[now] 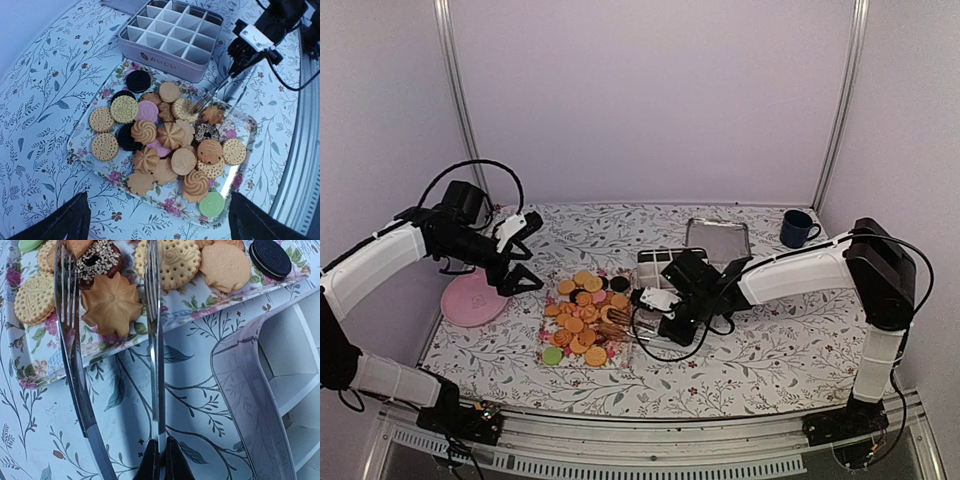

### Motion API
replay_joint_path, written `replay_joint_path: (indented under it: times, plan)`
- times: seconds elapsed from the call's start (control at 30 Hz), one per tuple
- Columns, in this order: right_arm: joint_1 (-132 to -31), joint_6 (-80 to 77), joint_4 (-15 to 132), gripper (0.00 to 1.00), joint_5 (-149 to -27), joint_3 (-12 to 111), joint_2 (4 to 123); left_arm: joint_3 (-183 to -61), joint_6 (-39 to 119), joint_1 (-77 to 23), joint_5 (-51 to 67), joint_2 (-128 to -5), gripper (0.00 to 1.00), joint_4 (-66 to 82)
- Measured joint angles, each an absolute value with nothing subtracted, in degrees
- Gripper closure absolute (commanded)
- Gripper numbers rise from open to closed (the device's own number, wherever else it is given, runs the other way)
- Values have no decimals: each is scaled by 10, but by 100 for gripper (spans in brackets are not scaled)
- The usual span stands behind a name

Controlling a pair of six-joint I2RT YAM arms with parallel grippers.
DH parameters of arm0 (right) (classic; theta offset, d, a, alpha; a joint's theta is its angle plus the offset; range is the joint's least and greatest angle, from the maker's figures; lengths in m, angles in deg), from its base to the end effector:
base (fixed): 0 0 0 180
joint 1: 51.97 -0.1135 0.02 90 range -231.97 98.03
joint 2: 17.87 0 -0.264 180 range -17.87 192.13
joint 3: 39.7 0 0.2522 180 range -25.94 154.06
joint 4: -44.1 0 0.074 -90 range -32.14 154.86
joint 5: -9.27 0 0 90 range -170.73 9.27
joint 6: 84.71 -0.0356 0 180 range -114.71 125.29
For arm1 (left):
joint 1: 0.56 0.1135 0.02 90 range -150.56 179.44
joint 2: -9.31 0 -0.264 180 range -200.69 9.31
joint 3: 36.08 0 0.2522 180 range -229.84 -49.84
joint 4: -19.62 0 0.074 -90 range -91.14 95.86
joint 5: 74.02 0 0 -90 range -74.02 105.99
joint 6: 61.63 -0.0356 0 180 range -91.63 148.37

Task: Pack the cookies
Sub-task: Pick up the clamp from the center of the board, then pass from the right arm to the left

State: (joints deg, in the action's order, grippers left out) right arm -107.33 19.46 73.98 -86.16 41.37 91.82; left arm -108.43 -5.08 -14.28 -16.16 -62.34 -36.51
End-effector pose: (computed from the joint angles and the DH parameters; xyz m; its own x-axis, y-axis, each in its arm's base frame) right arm 0.2175 0.3207 0.1479 -0.2625 -0.8087 -0.5264 -0.9400 0.3375 -0.0497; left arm 0.2366 -0.0773 0.2814 -0.3951 0.5769 -0.7149 0.8532 0.5190 -0.0527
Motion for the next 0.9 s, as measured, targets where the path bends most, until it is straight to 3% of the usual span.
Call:
replay_joint_path:
  times: [0.47,0.67,0.9]
  plan:
    - [-1124,147,860,100,-825,538,867,-1178,-155,-322,-130,-626,21,-501]
    - [-1151,137,913,100,-823,643,894,-1175,-173,-390,-118,-621,42,-499]
    - [-1161,136,928,100,-822,691,920,-1125,-178,-432,-77,-572,53,-453]
